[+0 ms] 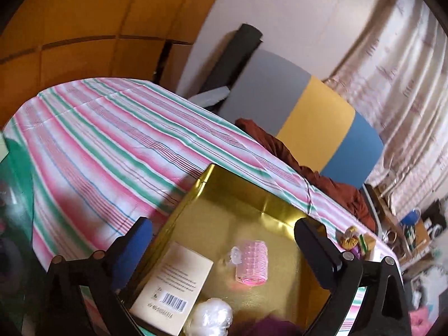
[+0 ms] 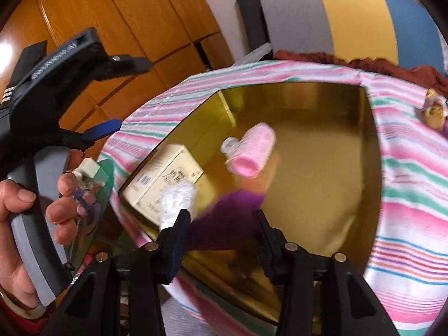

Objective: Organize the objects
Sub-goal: 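Open the left tool to drop the curler in the tray while the right tool releases the packet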

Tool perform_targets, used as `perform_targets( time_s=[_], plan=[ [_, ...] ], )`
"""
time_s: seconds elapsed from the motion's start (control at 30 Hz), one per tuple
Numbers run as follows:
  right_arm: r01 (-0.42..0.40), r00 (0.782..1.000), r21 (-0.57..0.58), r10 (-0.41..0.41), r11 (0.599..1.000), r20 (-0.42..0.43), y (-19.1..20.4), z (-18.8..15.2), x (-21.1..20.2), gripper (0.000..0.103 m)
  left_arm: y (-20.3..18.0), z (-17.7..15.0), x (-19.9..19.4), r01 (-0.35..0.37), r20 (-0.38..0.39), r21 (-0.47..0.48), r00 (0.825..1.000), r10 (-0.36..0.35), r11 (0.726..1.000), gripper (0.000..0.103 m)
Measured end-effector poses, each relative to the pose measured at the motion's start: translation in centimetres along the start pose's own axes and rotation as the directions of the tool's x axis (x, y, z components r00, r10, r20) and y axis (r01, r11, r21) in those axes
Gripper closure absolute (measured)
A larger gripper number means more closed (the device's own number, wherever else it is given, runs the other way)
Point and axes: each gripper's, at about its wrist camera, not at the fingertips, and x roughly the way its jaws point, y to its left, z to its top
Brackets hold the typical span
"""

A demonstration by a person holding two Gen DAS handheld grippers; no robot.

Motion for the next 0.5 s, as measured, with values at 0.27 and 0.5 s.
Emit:
perform_targets(
  time_s=[0.27, 0.5],
  plan=[
    [0.013, 0.998, 0.014, -0.013, 1.000, 0.061, -0.1, -0.3, -2.1, 0.050, 0.3, -0.8, -0.3, -0.015, 0.001, -0.015, 1.000, 0.015, 1.000, 0.001],
    [0.042, 0.988, 0.081, -0.053, 0.996, 0.142, -2.1, 0.0, -4.7, 0.050, -1.8, -2.1, -0.1, 0.019, -0.035, 0.024, 0.999, -0.018, 1.000, 0.001]
  ],
)
